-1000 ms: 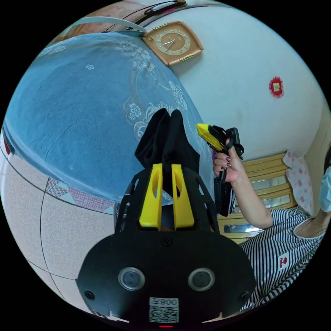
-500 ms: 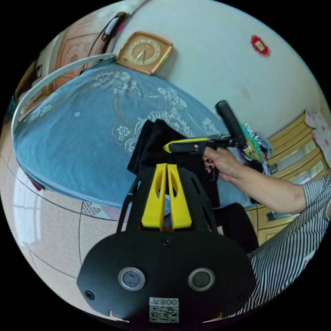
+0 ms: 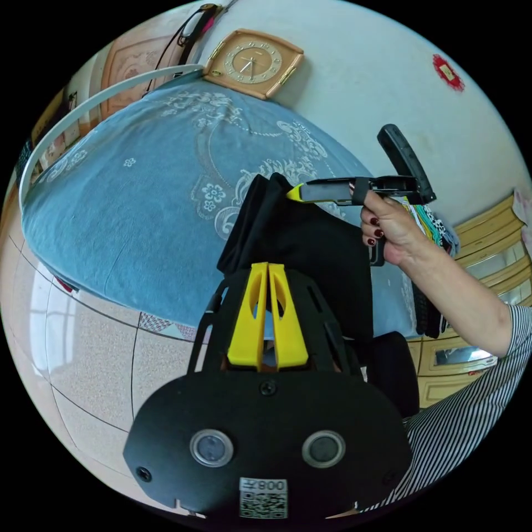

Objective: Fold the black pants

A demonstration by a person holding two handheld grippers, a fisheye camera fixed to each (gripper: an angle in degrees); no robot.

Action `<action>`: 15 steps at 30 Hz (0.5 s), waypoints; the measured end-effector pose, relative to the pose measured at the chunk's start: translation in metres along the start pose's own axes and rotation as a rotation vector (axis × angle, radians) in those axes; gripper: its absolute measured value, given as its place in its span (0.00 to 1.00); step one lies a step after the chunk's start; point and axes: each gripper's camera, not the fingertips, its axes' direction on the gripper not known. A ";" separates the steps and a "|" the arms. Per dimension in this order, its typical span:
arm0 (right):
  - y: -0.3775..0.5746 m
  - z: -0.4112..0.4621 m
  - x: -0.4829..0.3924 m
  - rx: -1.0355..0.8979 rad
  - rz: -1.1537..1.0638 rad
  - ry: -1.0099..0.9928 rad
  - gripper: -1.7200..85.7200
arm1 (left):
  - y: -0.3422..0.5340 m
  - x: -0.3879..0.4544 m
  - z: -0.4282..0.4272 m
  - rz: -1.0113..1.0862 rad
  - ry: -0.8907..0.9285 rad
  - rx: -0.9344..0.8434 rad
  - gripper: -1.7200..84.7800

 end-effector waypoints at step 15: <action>0.218 -0.009 0.085 0.145 0.162 -0.224 0.05 | 0.064 0.056 0.022 0.205 0.296 -0.129 0.07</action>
